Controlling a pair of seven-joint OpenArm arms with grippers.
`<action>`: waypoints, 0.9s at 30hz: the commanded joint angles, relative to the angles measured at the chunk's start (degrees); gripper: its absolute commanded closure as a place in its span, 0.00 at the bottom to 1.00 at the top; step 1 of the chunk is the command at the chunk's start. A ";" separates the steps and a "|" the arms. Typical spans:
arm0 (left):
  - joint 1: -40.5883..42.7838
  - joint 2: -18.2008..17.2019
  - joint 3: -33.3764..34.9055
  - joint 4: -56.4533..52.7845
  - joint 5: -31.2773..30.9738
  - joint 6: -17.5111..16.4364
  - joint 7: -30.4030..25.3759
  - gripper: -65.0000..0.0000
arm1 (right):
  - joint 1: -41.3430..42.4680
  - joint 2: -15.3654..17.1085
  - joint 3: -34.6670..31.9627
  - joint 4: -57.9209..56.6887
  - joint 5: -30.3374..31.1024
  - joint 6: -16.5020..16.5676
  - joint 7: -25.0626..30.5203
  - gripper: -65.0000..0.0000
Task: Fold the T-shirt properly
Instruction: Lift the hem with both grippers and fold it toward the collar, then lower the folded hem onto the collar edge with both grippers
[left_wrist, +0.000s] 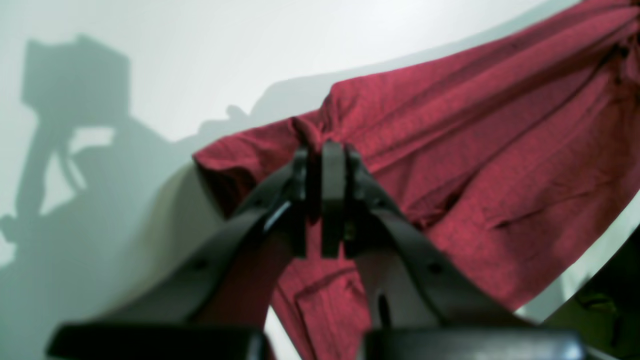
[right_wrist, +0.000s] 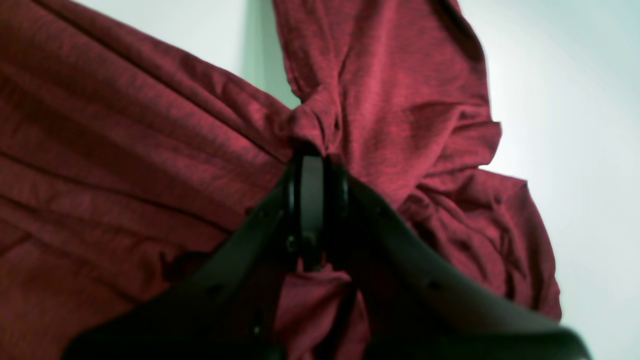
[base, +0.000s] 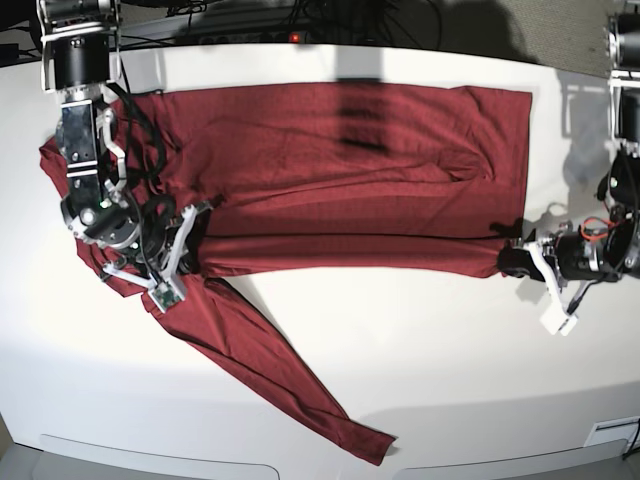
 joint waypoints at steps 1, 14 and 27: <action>-0.46 -1.16 -1.51 2.23 -0.63 0.00 -0.46 1.00 | 0.35 0.98 0.39 1.70 0.39 -0.28 0.76 1.00; 12.87 -1.14 -12.26 12.68 -0.74 0.02 0.31 1.00 | -5.73 0.96 0.39 8.76 0.39 -0.37 -1.38 1.00; 16.76 -0.35 -12.26 12.72 -0.90 0.00 0.37 1.00 | -7.19 3.82 0.39 10.47 0.42 -0.39 -3.56 1.00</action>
